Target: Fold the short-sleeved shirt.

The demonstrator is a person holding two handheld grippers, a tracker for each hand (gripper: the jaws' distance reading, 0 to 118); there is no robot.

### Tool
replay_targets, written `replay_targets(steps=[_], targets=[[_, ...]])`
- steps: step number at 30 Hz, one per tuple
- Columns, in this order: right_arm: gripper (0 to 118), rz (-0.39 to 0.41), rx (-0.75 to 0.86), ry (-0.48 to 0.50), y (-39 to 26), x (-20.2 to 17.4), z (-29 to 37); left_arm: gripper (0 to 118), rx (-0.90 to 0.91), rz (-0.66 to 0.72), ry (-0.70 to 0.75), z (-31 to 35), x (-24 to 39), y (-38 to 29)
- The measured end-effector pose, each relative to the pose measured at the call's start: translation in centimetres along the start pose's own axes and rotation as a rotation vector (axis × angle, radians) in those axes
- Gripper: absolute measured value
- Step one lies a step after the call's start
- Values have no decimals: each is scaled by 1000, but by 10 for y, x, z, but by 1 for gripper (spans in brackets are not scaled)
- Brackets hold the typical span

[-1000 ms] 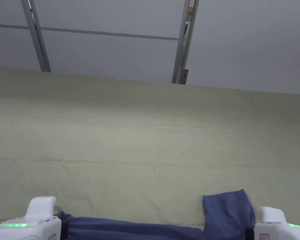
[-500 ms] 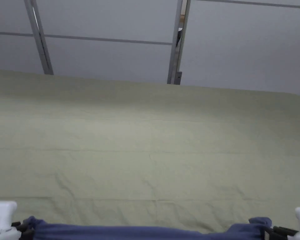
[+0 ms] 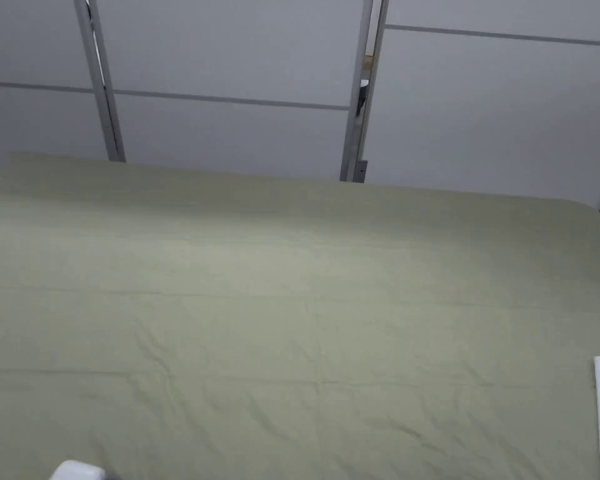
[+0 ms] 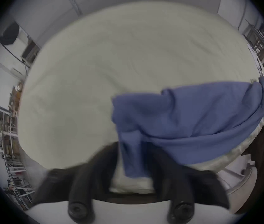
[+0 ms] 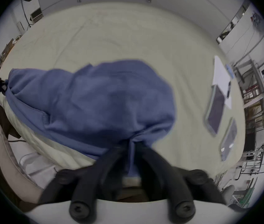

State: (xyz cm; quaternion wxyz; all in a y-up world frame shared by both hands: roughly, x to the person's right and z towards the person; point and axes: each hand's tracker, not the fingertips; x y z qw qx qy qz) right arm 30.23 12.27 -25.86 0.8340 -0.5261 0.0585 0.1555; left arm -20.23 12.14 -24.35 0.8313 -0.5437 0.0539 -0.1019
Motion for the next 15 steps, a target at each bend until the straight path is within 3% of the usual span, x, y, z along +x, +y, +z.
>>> replay_targets(steps=[1, 2, 5, 7, 9, 11, 12, 13, 14, 15], targets=[[103, -39, 55, -40, 4, 7, 12, 118, 59, 29, 5, 19, -8, 2], [116, -79, 115, -49, 8, 15, 26, 118, 137, 77, -23, 37, -16, 6], [116, -295, 435, 8, 30, 34, 84, 118, 435, 299, -92, 99, -37, 30], [116, -405, 673, -8, 45, 38, 116, 117, 648, 397, -163, 134, -42, 44], [115, -420, 798, -26, 62, 36, 139, 91, 771, 428, -217, 160, -39, 59], [109, -394, 908, -17, 72, 29, 157, 73, 876, 426, -242, 181, -33, 67], [88, -389, 946, 0, 80, 15, 171, 35, 920, 414, -243, 189, -30, 69], [33, -400, 996, 4, 84, 8, 175, 1, 972, 415, -246, 197, -23, 71], [2, -434, 1053, -15, 80, 0, 182, 0, 1007, 404, -283, 204, -26, 70], [2, -405, 1065, 20, 85, -7, 189, 0, 1003, 397, -373, 209, -29, 71]])
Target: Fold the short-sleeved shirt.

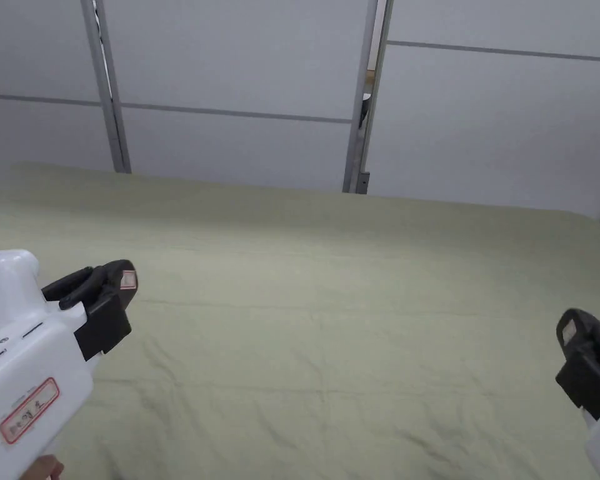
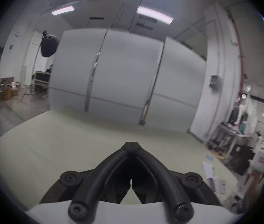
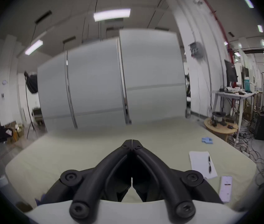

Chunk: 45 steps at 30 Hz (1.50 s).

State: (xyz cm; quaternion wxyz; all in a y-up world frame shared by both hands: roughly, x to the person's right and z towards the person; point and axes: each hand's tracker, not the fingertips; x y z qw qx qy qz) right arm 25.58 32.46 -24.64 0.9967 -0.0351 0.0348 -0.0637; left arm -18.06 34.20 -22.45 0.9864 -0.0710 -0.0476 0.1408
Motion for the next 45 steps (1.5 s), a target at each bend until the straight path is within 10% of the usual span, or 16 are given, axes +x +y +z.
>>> replay_targets(steps=[8, 11, 15, 22, 27, 28, 33, 38, 45], targets=[[2, 51, -90, 84, -11, -25, -2, 6, -394, 607, -425, -27, -113, -50], [2, 38, -128, 90, -19, -15, -4, 118, -581, 627, -380, -32, -155, -108], [2, 59, -165, 53, -21, -17, 3, 118, -837, 675, -107, -37, -212, -171], [2, 27, -208, 15, -15, -29, 2, 117, -997, 937, -135, -50, -217, -258], [2, 16, -219, 34, -12, -35, -6, 9, -1078, 683, 61, -82, -220, -281], [2, 10, -221, 41, -10, -37, -8, 9, -997, 854, -68, -84, -227, -277], [2, 31, -199, 49, -4, -28, -6, 9, -946, 767, -30, -53, -220, -231], [2, 8, -160, 47, -1, -21, -6, 9, -808, 722, 243, -15, -268, -167], [2, -37, -170, 72, -18, -16, 7, 9, -870, 412, 219, -19, -189, -136]])
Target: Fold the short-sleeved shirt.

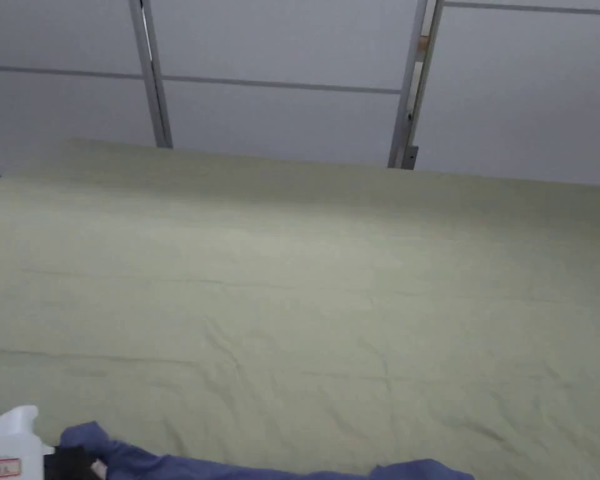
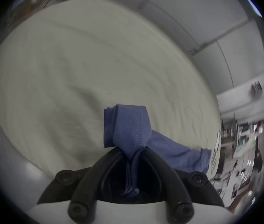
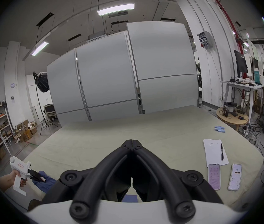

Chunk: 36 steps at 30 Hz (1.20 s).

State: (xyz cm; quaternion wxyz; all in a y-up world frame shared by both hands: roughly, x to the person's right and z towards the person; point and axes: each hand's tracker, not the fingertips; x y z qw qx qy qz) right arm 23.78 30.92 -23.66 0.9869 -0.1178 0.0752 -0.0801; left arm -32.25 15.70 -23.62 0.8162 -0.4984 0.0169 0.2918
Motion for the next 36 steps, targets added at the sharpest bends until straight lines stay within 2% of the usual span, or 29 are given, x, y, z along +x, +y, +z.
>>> replay_targets(steps=[3, 4, 5, 6, 7, 8, 9, 11, 12, 13, 15, 16, 17, 18, 19, 21, 22, 24, 25, 27, 29, 32, 35, 36], targets=[[2, -8, -1, 15, -2, 3, 4, 9, -31, -95, -62, -23, 59, -6], [2, -9, 2, 18, -3, 4, 10, 9, -71, -139, -27, -40, 82, -13], [2, -9, 7, 17, -3, 6, 13, 9, -82, -188, 3, -62, 80, -9], [2, -9, 11, 14, -4, 8, 17, 11, -84, -228, 30, -83, 96, -19], [2, -11, 15, 7, -4, 12, 21, 19, -107, -248, 47, -102, 109, -28], [2, -15, 17, 2, -4, 14, 22, 54, -125, -235, 22, -115, 118, -34], [2, -17, 16, -3, -5, 18, 25, 79, -157, -203, -51, -124, 121, -38], [2, -20, 18, -32, -6, 26, 29, 100, -186, -107, -258, -121, 120, -40], [2, -23, 19, -44, -3, 16, 39, 111, -180, -53, -356, -110, 116, -39], [2, -31, 18, -53, -3, 19, 40, 110, -156, -12, -412, -96, 111, -34], [2, -57, 10, -60, -5, 25, 38, 107, -12, -76, -284, -72, 99, -22], [2, -65, 5, -60, -6, 28, 36, 99, 96, -151, -170, -61, 95, -19], [2, -70, 1, -60, -7, 28, 34, 63, 180, -238, -35, -52, 99, -18], [2, -70, -3, -60, -9, 28, 33, 13, 254, -354, 107, -49, 102, -21], [2, -66, -7, -61, -10, 26, 32, 0, 295, -435, 268, -59, 107, -29], [2, -61, -14, -54, -12, 24, 30, 0, 105, -551, 136, -82, 114, -39], [2, -60, -18, -48, -13, 23, 30, 0, 15, -504, 58, -98, 120, -51], [2, -57, -23, -43, -13, 22, 29, 0, -94, -549, -15, -127, 140, -76], [2, -54, -26, -44, -13, 21, 29, 0, -121, -599, -26, -142, 150, -87], [2, -57, -26, -45, -11, 22, 31, 0, -180, -599, -9, -164, 166, -99], [2, -45, -21, -57, -8, 24, 34, 0, -155, -597, -43, -157, 176, -100], [2, -32, -17, -77, -5, 28, 33, 0, -131, -499, -234, -130, 169, -82], [2, -50, -23, -83, -6, 30, 25, 1, -29, -428, -241, -97, 133, -53], [2, -55, -25, -84, -12, 28, 20, 9, 4, -386, -240, -87, 117, -44]])
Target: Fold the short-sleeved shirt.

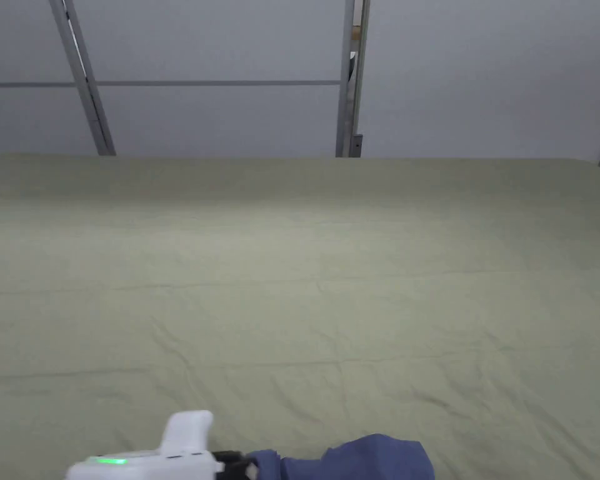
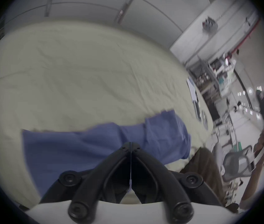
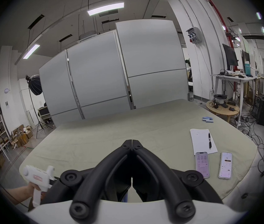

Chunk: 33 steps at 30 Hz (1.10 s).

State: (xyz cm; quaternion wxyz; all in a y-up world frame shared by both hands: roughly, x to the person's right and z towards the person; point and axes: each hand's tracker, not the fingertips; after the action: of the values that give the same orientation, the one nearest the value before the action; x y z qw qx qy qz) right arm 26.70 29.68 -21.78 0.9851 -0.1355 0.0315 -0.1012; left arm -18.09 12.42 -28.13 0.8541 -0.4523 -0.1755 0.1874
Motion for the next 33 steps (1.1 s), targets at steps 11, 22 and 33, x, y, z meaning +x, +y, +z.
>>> replay_targets(steps=[11, 22, 33], targets=[[2, 27, -78, 40, -12, -19, 18, 118, -23, 651, -263, 23, -164, -51], [2, 58, -68, 37, -8, -9, 28, 17, -72, 744, -252, -17, -146, -56], [2, 5, -46, 66, -23, -5, 15, 17, 40, 489, 145, 110, -122, -30]])
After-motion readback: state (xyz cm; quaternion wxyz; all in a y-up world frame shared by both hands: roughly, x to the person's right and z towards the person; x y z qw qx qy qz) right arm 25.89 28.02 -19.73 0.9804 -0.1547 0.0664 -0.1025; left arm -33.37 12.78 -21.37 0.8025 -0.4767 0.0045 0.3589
